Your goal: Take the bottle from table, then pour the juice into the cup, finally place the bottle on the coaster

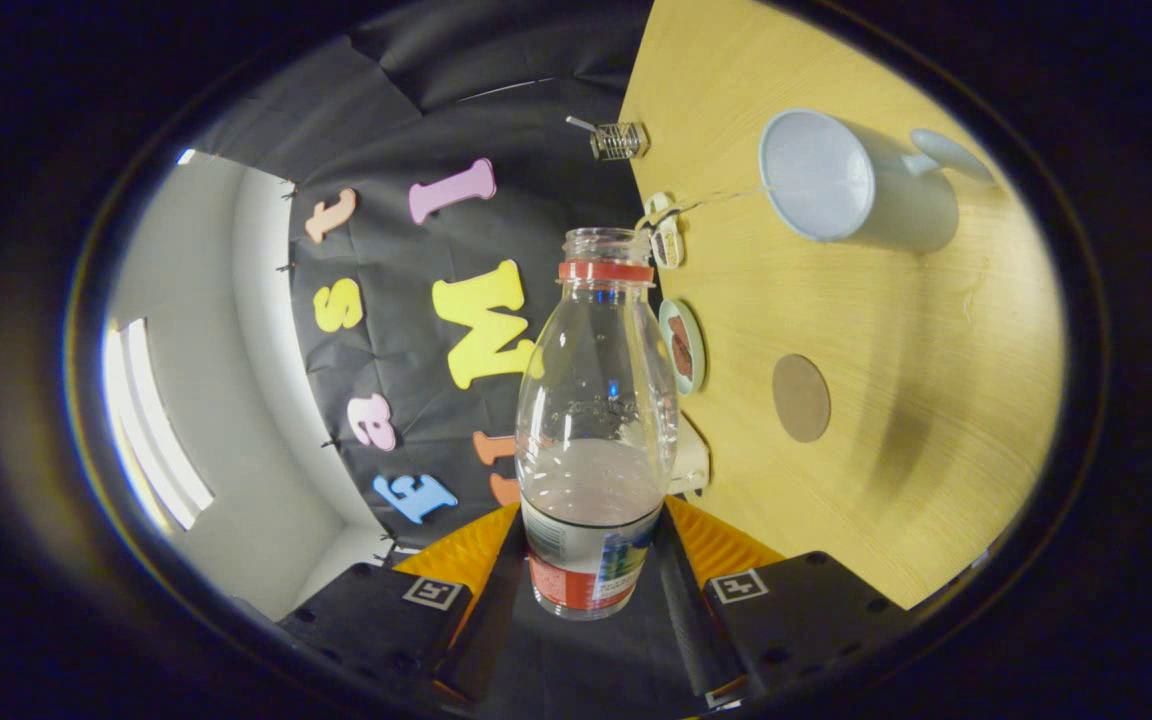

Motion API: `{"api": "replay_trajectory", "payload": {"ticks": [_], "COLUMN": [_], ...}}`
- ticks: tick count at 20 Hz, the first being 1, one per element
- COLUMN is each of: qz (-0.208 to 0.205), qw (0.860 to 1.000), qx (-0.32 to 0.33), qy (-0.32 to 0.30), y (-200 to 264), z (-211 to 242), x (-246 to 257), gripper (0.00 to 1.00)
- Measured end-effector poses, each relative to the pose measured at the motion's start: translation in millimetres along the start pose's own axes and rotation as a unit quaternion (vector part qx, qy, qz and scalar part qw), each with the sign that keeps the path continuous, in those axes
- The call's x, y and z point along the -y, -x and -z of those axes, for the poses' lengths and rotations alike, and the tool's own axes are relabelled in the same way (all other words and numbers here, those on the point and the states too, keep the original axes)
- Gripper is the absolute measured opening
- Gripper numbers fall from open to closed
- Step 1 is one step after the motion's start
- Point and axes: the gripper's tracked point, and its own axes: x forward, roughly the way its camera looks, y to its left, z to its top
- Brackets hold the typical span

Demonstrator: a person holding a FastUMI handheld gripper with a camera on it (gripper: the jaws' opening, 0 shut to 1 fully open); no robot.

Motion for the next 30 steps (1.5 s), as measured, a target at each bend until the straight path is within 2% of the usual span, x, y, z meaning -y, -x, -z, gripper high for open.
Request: {"api": "replay_trajectory", "payload": {"ticks": [30], "qz": [0.008], "qw": [0.999], "qx": [-0.014], "qy": [-0.052], "y": [-12], "z": [3], "x": [-24], "gripper": [0.75]}}
